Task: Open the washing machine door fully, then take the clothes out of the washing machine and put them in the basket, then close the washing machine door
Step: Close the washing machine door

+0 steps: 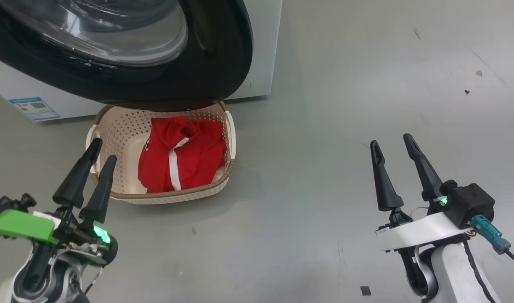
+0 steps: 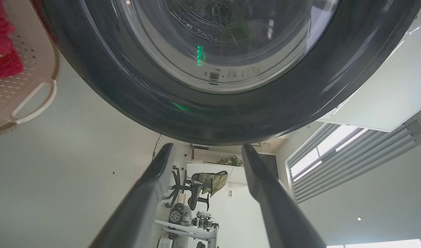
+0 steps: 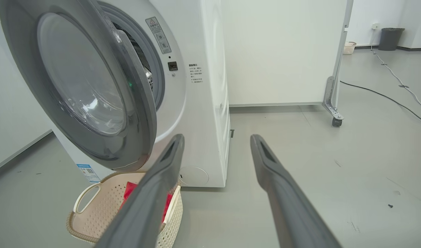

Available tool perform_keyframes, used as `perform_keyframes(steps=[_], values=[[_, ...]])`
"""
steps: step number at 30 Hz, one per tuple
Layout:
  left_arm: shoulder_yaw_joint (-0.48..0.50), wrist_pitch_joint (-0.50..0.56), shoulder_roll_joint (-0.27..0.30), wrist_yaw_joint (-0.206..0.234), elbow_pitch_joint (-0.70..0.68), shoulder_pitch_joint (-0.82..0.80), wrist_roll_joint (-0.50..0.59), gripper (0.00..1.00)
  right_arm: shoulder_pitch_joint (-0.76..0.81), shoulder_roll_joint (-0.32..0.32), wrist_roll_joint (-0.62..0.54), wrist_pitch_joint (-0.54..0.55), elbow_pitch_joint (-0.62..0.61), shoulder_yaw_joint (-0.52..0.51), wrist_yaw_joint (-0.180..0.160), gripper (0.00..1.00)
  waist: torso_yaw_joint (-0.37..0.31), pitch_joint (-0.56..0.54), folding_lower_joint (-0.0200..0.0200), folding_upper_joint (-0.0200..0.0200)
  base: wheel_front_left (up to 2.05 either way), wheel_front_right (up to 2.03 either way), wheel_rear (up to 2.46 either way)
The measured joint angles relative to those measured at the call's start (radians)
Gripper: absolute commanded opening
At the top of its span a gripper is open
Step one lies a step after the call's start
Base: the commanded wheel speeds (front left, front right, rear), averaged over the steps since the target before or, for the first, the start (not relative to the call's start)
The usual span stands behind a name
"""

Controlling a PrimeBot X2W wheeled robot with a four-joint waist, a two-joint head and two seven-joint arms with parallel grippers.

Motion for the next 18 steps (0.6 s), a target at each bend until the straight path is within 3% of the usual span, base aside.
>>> perform_keyframes(steps=[18], values=[[0.009, -0.141, -0.01, 0.0, -0.138, 0.151, 0.189, 1.0, 0.069, 0.0, -0.026, 0.0, 0.031, -0.018, 0.007, 1.0, 0.053, -0.097, 0.0, 0.0, 0.0, 0.0, 0.0]])
